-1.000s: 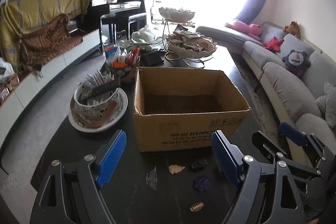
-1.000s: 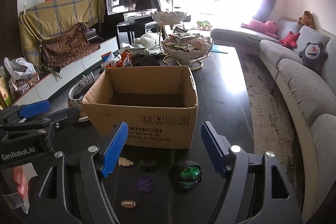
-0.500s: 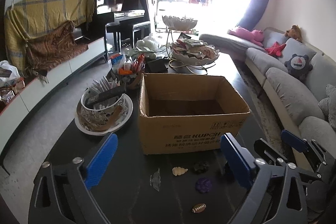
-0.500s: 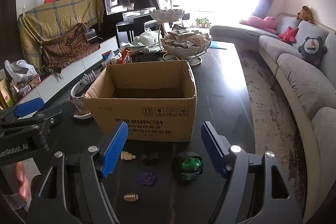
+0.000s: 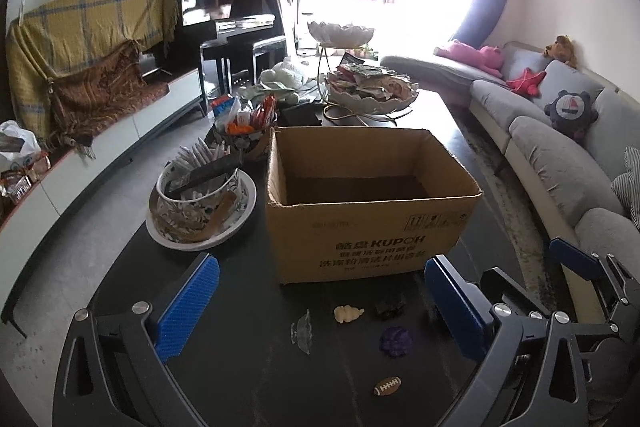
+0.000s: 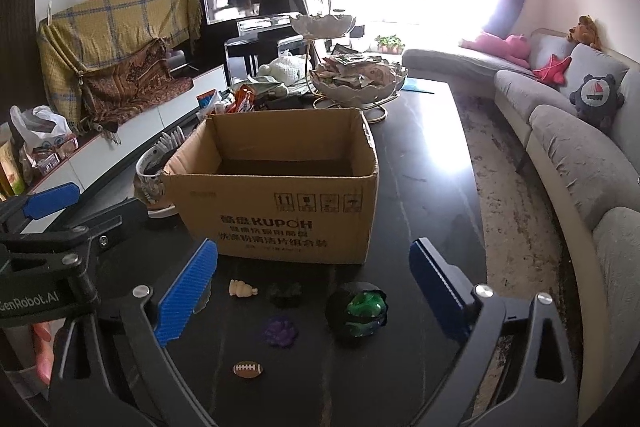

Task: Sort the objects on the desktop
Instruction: 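Withdraw both open tools from the box back toward the remaining toys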

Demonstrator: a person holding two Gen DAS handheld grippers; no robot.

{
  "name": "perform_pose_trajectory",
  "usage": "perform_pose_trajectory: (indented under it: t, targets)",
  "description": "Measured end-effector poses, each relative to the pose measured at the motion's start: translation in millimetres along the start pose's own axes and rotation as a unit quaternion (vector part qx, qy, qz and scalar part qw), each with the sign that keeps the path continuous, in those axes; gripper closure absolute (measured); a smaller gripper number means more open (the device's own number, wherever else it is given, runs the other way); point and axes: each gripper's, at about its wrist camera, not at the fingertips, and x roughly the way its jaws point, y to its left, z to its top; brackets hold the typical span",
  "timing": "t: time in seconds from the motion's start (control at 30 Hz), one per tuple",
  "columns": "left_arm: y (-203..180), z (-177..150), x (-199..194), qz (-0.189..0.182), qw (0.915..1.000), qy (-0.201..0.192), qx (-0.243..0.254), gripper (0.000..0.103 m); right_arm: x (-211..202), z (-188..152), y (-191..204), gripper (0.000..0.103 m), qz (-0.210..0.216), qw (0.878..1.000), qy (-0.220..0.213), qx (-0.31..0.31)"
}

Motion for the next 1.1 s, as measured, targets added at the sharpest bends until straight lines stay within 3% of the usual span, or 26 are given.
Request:
perform_pose_trajectory:
  t: [1.1]
  targets:
    - [8.8,-8.6,13.0,0.004,0.9998,0.019,-0.006,0.001,10.4,-6.2,-9.7,0.008,-0.007,1.0,0.019,0.02]
